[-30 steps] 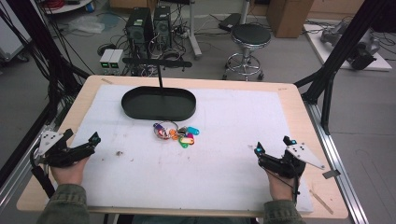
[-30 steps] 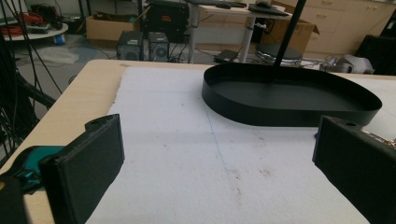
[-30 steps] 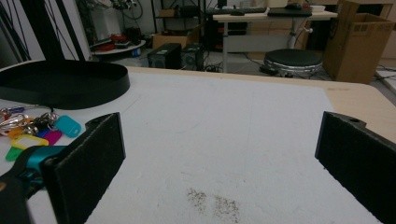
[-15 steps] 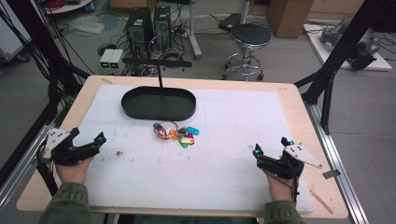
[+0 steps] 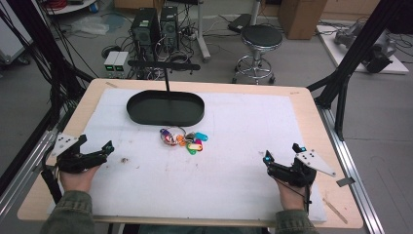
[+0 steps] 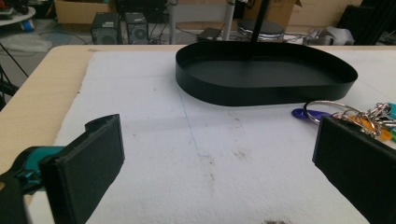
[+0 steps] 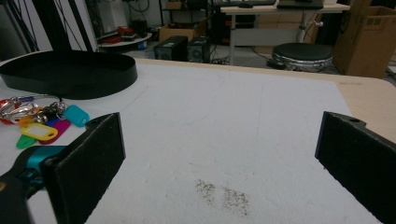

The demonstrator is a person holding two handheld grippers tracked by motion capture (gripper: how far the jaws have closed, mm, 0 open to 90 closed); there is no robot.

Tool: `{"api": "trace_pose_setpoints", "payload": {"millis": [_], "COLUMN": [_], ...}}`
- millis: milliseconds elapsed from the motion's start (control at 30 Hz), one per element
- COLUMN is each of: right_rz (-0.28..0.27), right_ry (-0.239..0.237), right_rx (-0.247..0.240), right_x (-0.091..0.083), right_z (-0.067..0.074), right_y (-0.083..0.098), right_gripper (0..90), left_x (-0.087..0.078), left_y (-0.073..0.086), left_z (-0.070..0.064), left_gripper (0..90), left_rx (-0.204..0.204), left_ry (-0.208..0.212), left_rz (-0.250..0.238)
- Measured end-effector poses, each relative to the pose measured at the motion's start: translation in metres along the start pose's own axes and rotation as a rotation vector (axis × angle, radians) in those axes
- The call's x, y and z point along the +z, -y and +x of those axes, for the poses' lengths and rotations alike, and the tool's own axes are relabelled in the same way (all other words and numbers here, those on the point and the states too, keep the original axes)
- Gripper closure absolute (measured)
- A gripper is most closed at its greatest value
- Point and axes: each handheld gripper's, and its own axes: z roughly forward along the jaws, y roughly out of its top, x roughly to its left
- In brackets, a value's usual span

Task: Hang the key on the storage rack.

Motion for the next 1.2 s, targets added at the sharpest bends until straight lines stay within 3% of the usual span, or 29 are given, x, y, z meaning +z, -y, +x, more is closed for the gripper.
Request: {"api": "trace_pose_setpoints", "payload": {"millis": [167,367,467,733,933,1200], "right_rz": [-0.002,0.006,0.006,0.008,0.010,0.018], "right_ry": [-0.003,-0.003,-0.006,-0.005,-0.009,-0.012], "right_rx": [0.004,0.007,-0.002,0.000,0.003,0.002], "right_x": [-0.001,-0.001,0.000,0.000,0.000,0.001], "right_z": [0.001,0.001,0.001,0.001,0.001,0.001], "right_y": [0.000,0.000,0.000,0.000,0.000,0.001], "right_gripper": [0.5,0.5,0.5,0.5,0.5,0.5], "left_x": [0.004,0.013,0.018,0.029,0.040,0.050], "left_y": [-0.005,-0.011,-0.015,-0.025,-0.030,-0.037], "left_z": [-0.004,-0.011,-0.017,-0.024,-0.028,-0.031], "left_gripper": [2.6,2.6,2.6,2.6,2.6,2.6], "left_rx": [0.067,0.088,0.126,0.147,0.147,0.134], "left_ry": [0.011,0.046,0.053,0.074,0.100,0.119], "left_rz": [0.053,0.093,0.111,0.130,0.178,0.193]}}
